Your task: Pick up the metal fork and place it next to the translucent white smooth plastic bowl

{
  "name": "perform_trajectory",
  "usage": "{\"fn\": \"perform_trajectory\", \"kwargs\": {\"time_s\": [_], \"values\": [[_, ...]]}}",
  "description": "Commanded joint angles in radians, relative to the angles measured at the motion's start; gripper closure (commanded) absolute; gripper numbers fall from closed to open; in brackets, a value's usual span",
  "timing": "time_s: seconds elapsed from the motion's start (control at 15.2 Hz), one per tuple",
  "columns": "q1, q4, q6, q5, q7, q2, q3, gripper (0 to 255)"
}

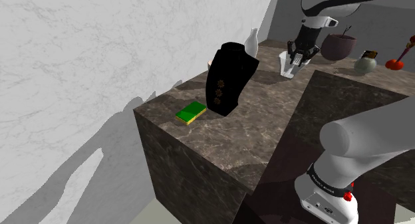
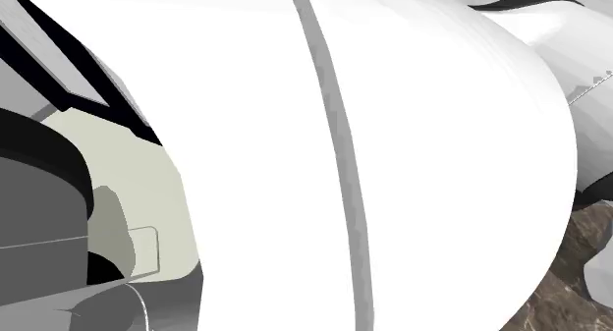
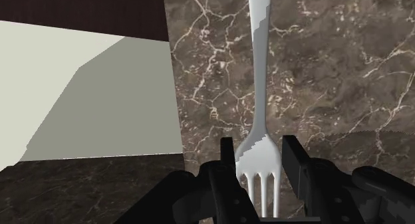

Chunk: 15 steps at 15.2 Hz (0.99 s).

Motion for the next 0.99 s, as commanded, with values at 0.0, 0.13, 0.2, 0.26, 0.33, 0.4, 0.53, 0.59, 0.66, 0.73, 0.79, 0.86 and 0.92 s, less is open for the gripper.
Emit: {"fn": "perform_trajectory", "kwargs": {"time_s": [0.0, 0.13, 0.2, 0.26, 0.33, 0.4, 0.53, 0.59, 0.66, 0.73, 0.79, 0.86, 0.92], "values": [[-0.016, 0.046, 0.006, -0.010, -0.044, 0.050, -0.032, 255], [-0.029, 0.093, 0.012, -0.015, -0.085, 0.101, -0.062, 255], [-0.036, 0.118, 0.014, -0.016, -0.105, 0.127, -0.076, 255], [-0.042, 0.144, 0.015, -0.016, -0.126, 0.154, -0.090, 255], [-0.049, 0.171, 0.016, -0.015, -0.146, 0.181, -0.103, 255], [-0.055, 0.200, 0.016, -0.013, -0.167, 0.210, -0.116, 255], [-0.068, 0.260, 0.015, -0.007, -0.208, 0.268, -0.142, 255], [-0.074, 0.293, 0.013, -0.002, -0.229, 0.298, -0.154, 255], [-0.082, 0.333, 0.009, 0.005, -0.253, 0.334, -0.168, 255], [-0.083, 0.320, 0.023, 0.005, -0.253, 0.335, -0.167, 255], [-0.083, 0.308, 0.036, 0.005, -0.253, 0.336, -0.167, 255], [-0.083, 0.296, 0.049, 0.005, -0.253, 0.337, -0.168, 255], [-0.083, 0.284, 0.063, 0.005, -0.253, 0.339, -0.168, 255]]}}
